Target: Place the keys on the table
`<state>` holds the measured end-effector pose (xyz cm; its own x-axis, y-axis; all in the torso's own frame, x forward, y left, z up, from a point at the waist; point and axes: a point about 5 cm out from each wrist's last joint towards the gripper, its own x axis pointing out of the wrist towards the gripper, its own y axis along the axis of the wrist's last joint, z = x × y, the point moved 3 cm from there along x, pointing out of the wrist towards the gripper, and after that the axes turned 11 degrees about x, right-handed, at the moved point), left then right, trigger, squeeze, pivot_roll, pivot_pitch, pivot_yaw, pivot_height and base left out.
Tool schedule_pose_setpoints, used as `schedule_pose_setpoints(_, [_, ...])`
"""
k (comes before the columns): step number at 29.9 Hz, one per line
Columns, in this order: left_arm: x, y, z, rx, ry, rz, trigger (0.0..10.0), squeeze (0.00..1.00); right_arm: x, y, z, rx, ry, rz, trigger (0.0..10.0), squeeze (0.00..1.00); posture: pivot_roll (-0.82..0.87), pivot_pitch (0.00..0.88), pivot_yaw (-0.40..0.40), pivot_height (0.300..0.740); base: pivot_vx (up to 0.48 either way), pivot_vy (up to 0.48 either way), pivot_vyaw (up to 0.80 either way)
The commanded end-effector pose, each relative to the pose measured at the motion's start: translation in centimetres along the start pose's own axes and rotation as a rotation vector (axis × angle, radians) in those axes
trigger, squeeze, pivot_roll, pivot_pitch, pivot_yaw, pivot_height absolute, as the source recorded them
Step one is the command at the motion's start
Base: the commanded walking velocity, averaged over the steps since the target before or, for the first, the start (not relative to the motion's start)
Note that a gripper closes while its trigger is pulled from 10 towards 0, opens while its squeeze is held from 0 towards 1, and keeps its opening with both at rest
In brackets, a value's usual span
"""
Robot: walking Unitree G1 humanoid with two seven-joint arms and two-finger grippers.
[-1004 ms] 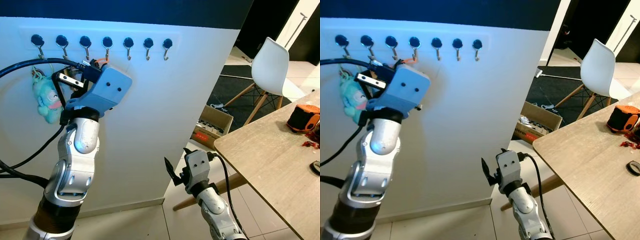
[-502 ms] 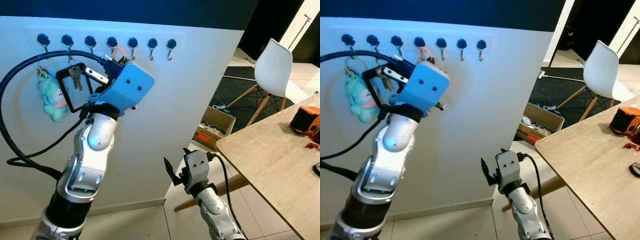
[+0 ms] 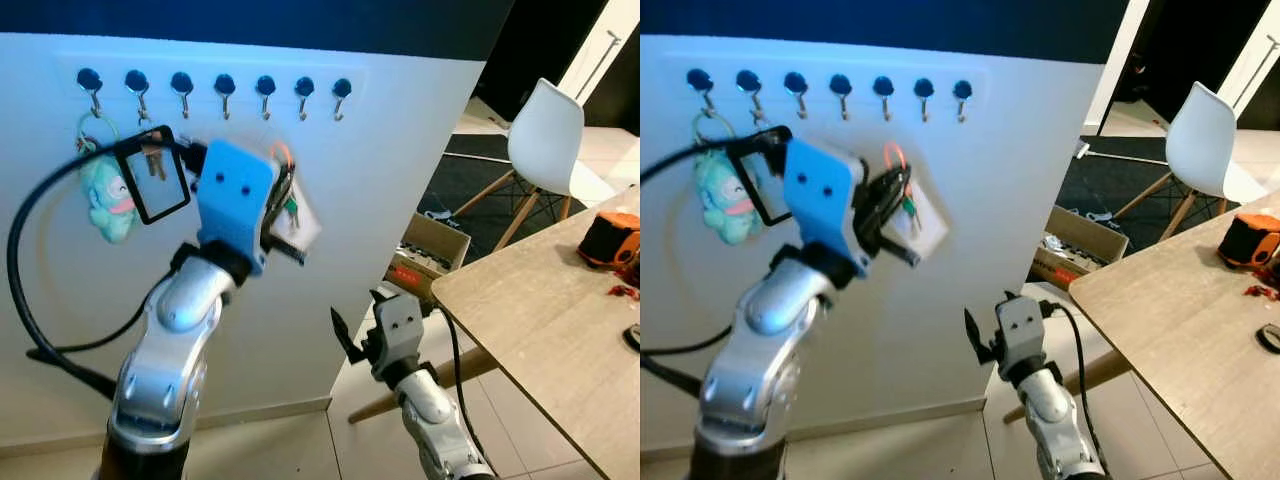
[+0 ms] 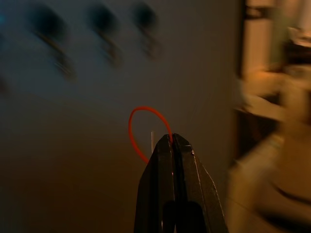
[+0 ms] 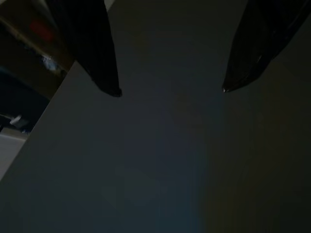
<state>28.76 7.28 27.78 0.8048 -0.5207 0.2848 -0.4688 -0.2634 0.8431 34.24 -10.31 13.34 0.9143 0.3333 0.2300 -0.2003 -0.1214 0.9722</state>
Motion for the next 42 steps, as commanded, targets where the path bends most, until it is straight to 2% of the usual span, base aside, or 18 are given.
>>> schedule_pose_setpoints(1, [0.3, -0.2, 1.2, -0.028, -0.021, 0.008, 10.0, 0.00, 0.2, 2.1, 0.6, 0.027, -0.006, 0.058, 10.0, 0.00, 0.22, 0.153, -0.083, 0.740, 0.000, 0.000, 0.00])
schedule_pose_setpoints(6, [0.7, -1.6, 1.1, 0.015, 0.012, -0.040, 10.0, 0.00, 0.4, 4.8, -0.4, 0.033, 0.064, 0.134, 10.0, 0.00, 0.21, 0.156, -0.084, 0.740, 0.000, 0.000, 0.00])
schedule_pose_setpoints(8, [0.7, -1.6, 1.1, 0.014, 0.015, -0.043, 10.0, 0.00, 0.3, 5.0, -0.7, 0.023, 0.084, 0.137, 10.0, 0.00, 0.20, 0.157, -0.082, 0.740, 0.000, 0.000, 0.00])
schedule_pose_setpoints(10, [0.7, -1.6, 1.0, -0.001, 0.015, -0.042, 10.0, 0.00, 0.0, 5.0, -2.4, -0.018, 0.190, 0.121, 10.0, 0.00, 0.20, 0.157, -0.082, 0.740, 0.000, 0.000, 0.00])
schedule_pose_setpoints(13, [0.6, -1.6, 1.1, -0.003, 0.011, -0.040, 10.0, 0.00, -0.3, 4.8, -3.2, -0.016, 0.243, 0.101, 10.0, 0.00, 0.20, 0.160, -0.082, 0.740, 0.000, 0.000, 0.00])
schedule_pose_setpoints(14, [0.6, -1.6, 1.0, -0.003, 0.011, -0.040, 10.0, 0.00, -0.6, 4.8, -3.5, -0.011, 0.262, 0.091, 10.0, 0.74, 0.20, 0.161, -0.083, 0.740, 0.000, 0.000, 0.00])
schedule_pose_setpoints(15, [0.6, -1.6, 1.0, -0.003, 0.011, -0.040, 10.0, 0.00, -0.6, 4.8, -3.5, -0.011, 0.262, 0.091, 10.0, 0.74, 0.20, 0.161, -0.083, 0.740, 0.000, 0.000, 0.00])
schedule_pose_setpoints(16, [0.6, -1.7, 0.9, -0.003, 0.015, -0.040, 10.0, 0.00, -0.9, 4.8, -3.7, -0.002, 0.281, 0.078, 10.0, 1.00, 0.19, 0.162, -0.084, 0.740, 0.000, 0.000, 0.00])
schedule_pose_setpoints(23, [0.8, -1.7, 0.9, 0.005, 0.021, -0.031, 10.0, 0.00, -1.2, 5.4, -3.8, 0.019, 0.291, 0.076, 10.0, 1.00, 0.19, 0.164, -0.084, 0.740, 0.000, 0.000, 0.00])
schedule_pose_setpoints(24, [0.8, -1.6, 1.0, 0.005, 0.019, -0.030, 10.0, 0.00, -1.0, 5.7, -3.9, 0.022, 0.291, 0.087, 10.0, 0.55, 0.19, 0.164, -0.084, 0.740, 0.000, 0.000, 0.00])
schedule_pose_setpoints(25, [0.8, -1.6, 1.0, 0.005, 0.019, -0.029, 10.0, 0.00, -0.8, 6.1, -4.1, 0.030, 0.294, 0.101, 10.0, 0.00, 0.19, 0.165, -0.085, 0.740, 0.000, 0.000, 0.00])
schedule_pose_setpoints(27, [0.8, -1.6, 1.0, 0.004, 0.018, -0.028, 10.0, 0.00, -0.5, 6.7, -4.4, 0.042, 0.299, 0.120, 10.0, 0.00, 0.19, 0.165, -0.085, 0.740, 0.000, 0.000, 0.00])
schedule_pose_setpoints(28, [0.9, -1.5, 1.1, 0.003, 0.017, -0.027, 10.0, 0.00, -0.2, 7.2, -4.6, 0.054, 0.303, 0.135, 9.3, 0.00, 0.20, 0.166, -0.087, 0.740, 0.000, 0.000, 0.00])
schedule_pose_setpoints(29, [0.9, -1.5, 1.1, 0.002, 0.018, -0.026, 10.0, 0.00, -0.1, 7.4, -4.7, 0.061, 0.309, 0.142, 4.5, 0.00, 0.20, 0.166, -0.087, 0.740, 0.000, 0.000, 0.00])
schedule_pose_setpoints(35, [0.9, -1.4, 1.2, 0.000, 0.020, -0.020, 10.0, 0.00, 0.4, 7.9, -5.4, 0.086, 0.335, 0.151, 5.2, 0.00, 0.20, 0.167, -0.090, 0.740, 0.000, 0.000, 0.00])
schedule_pose_setpoints(37, [0.9, -1.3, 1.2, 0.000, 0.021, -0.018, 10.0, 0.00, 0.7, 8.0, -5.7, 0.104, 0.345, 0.151, 3.6, 0.00, 0.20, 0.167, -0.090, 0.740, 0.000, 0.000, 0.00])
schedule_pose_setpoints(38, [0.8, -1.3, 1.2, 0.000, 0.022, -0.018, 10.0, 0.00, 0.8, 8.0, -5.8, 0.112, 0.349, 0.150, 0.0, 0.00, 0.20, 0.167, -0.090, 0.740, 0.000, 0.000, 0.00])
schedule_pose_setpoints(42, [0.8, -1.2, 1.1, 0.000, 0.027, -0.019, 10.0, 0.00, 0.9, 7.8, -6.1, 0.145, 0.360, 0.140, 0.0, 0.00, 0.21, 0.169, -0.093, 0.740, 0.000, 0.000, 0.00])
